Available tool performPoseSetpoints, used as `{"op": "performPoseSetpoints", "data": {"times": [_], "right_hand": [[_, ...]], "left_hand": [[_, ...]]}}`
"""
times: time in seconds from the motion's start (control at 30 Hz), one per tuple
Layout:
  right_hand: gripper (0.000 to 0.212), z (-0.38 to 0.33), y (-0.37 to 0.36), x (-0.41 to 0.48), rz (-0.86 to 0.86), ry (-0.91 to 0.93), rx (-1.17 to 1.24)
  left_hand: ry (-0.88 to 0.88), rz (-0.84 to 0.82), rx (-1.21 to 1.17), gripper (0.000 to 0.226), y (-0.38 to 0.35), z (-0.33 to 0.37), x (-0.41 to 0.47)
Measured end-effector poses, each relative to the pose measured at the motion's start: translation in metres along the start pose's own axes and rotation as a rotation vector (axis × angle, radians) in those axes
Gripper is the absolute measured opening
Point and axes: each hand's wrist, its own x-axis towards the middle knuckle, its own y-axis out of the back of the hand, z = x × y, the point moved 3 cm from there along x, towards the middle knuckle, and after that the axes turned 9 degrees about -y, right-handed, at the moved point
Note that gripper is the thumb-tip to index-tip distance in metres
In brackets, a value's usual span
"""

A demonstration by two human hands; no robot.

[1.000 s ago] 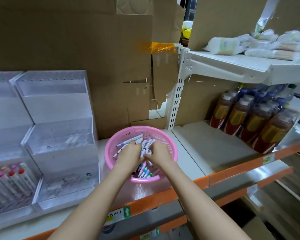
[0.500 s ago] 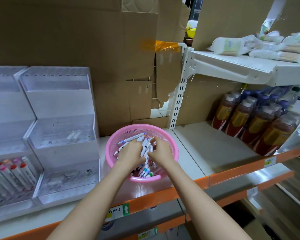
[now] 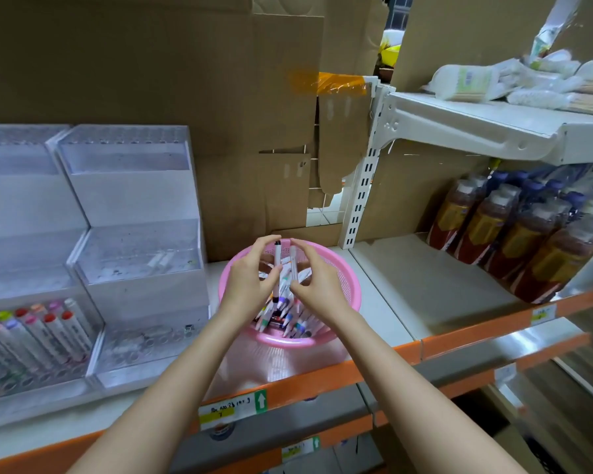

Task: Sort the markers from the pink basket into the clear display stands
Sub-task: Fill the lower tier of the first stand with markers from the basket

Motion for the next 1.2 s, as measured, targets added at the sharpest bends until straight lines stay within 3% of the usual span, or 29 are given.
{"op": "performPoseSetpoints", "data": {"times": [0.33,0.73,0.97,1.2], "right_hand": [[0.075,-0.077,-0.043,-0.025,-0.005,0.115,0.178],[0.065,-0.176,-0.149,-0.065,-0.12,0.186,0.32],[0.072,-0.21,-0.208,-0.081,-0.143,0.268,0.284],[0.051,-0.228,-0.231,-0.094,-0.08,0.349,0.202]], "left_hand": [[0.015,0.117,-0.009,0.043,0.095,0.009,-0.021],[0.054,0.199,0.093,0.038,0.241,-0.016,-0.084],[0.061,0.276,0.082,0.037,0.3,-0.046,-0.114],[0.088,0.255,0.043,0.024,0.318,-0.059,-0.124]]}}
